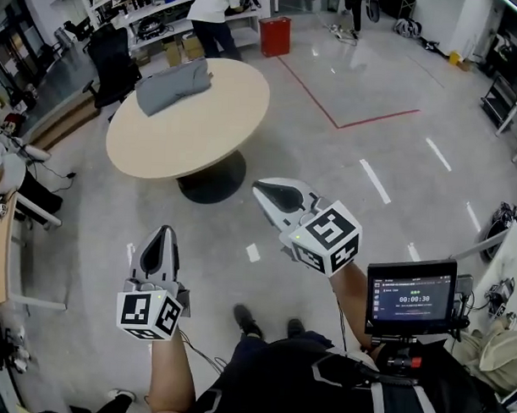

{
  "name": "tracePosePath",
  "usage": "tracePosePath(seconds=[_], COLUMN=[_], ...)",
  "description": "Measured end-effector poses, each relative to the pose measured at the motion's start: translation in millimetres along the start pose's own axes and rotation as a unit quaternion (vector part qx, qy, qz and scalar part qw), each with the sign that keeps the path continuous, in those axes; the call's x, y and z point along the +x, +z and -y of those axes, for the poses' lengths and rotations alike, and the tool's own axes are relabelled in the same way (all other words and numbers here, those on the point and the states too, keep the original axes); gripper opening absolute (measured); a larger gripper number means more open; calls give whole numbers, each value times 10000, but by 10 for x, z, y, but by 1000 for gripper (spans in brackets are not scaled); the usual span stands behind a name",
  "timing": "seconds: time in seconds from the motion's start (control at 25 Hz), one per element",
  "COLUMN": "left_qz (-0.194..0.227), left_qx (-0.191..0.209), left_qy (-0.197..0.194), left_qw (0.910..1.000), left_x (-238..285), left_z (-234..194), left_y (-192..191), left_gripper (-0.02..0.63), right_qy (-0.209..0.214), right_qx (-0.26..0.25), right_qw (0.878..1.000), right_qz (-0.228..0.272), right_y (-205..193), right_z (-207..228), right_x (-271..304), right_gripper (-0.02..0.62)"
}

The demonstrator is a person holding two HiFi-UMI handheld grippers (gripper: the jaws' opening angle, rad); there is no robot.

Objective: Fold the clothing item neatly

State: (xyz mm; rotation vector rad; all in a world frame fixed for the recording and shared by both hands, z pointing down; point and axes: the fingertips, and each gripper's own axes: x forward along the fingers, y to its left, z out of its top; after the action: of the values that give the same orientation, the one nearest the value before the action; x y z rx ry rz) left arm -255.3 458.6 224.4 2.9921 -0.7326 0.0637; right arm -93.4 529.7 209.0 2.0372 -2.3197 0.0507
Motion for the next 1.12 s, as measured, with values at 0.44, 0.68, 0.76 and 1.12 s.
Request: tracePosePath(seconds=[0.44, 0.68, 0.76, 1.12], left_qz=[-7, 112, 162, 202], left_qx=[119, -87, -163, -93], left_qy=[-187, -355, -420, -526], left_qw=[9998, 9993, 9989, 9984], left_x=[-498, -781, -735, -632], left_z=[527, 452, 439, 409], left_y=[66, 50, 84, 140], left_gripper=[0, 0, 0, 0], right_qy=[-160, -322, -349, -487], right_qx=[112, 11, -82, -84], right_qw=[9998, 9994, 9992, 9986], right_qz=[-90, -120, -151, -162], right_y=[-83, -68, -50, -21], right_z=[-335, -671, -637, -589], right_x=[-577, -675, -654, -630], right_gripper=[8, 8, 8, 8])
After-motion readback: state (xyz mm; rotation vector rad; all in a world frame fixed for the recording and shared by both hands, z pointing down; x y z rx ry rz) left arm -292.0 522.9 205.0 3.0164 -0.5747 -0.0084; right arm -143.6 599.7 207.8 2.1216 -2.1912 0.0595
